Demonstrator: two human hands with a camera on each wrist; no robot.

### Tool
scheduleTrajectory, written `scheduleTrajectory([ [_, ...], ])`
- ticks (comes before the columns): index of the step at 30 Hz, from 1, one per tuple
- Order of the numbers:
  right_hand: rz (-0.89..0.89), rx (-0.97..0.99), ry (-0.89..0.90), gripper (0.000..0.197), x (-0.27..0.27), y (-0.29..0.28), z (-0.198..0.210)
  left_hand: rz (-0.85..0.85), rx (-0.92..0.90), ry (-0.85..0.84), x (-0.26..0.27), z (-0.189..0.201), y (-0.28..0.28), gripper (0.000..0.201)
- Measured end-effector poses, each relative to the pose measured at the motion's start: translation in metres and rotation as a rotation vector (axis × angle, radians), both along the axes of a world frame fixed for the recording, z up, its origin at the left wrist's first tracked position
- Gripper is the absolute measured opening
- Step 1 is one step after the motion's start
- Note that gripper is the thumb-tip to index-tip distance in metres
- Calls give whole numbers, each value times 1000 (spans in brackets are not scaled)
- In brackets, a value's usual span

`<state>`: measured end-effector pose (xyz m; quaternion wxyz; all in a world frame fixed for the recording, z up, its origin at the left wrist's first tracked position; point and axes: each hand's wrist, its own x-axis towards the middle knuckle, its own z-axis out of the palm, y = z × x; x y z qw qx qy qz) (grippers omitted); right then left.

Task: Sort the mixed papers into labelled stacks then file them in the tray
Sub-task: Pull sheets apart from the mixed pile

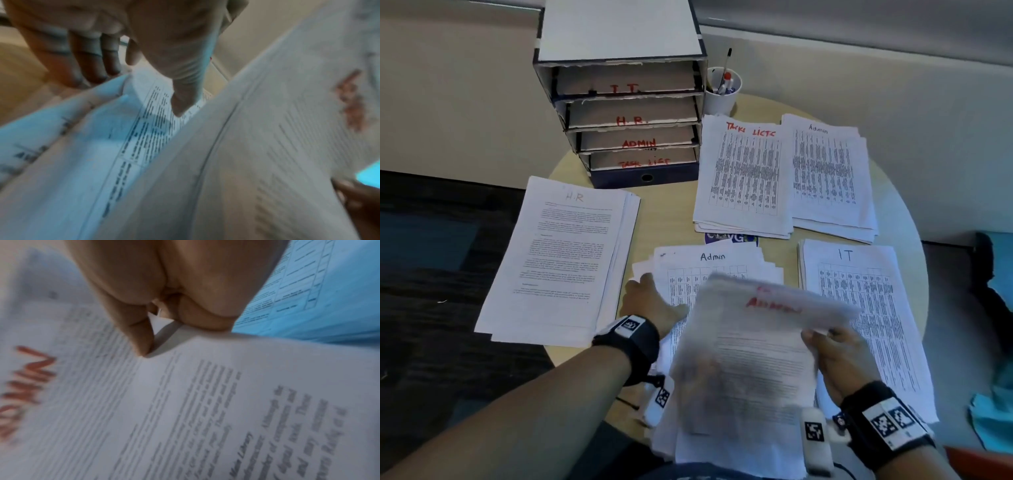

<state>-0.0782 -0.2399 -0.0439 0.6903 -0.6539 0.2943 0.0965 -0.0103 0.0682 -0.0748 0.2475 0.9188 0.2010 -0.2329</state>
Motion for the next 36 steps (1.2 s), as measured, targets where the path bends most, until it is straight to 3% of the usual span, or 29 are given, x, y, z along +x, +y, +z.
scheduleTrajectory([
  [3,31,-82,-25,43,4,10,2,39,22,96,7,3,-12,96],
  [6,105,-274,-2,87,5,12,1,141,-79,112,13,0,-11,84],
  [7,91,-295,11,92,6,13,0,165,-113,81,13,-3,-9,75],
  [8,75,-291,20,89,7,12,0,181,-143,37,11,-4,-7,64],
  [10,67,-263,23,57,6,11,0,184,-177,-69,6,-6,-3,42],
  [11,85,-262,29,39,6,10,2,178,-199,-109,3,-6,1,40],
  [13,107,-280,39,24,3,6,2,144,-236,-162,-3,-8,12,45],
  [15,91,-293,12,21,2,1,0,99,-258,-157,-5,-13,24,44],
  [18,140,-320,-99,32,2,-4,-1,47,-311,-155,-7,-9,34,31],
  [21,154,-132,-186,15,3,-7,-1,106,-330,-255,-6,-1,37,10],
  [24,151,-17,-138,21,8,-6,2,125,-239,-306,-3,1,42,14],
  [27,189,-43,-148,31,7,-1,3,1,-183,-457,-2,2,46,42],
  [31,170,-47,-168,33,6,-2,-4,20,-196,-494,-11,12,50,18],
  [34,138,124,-115,9,10,2,-1,158,-436,-454,-17,25,44,10],
  [36,127,220,-85,8,12,1,-4,147,-646,-375,-19,33,39,18],
])
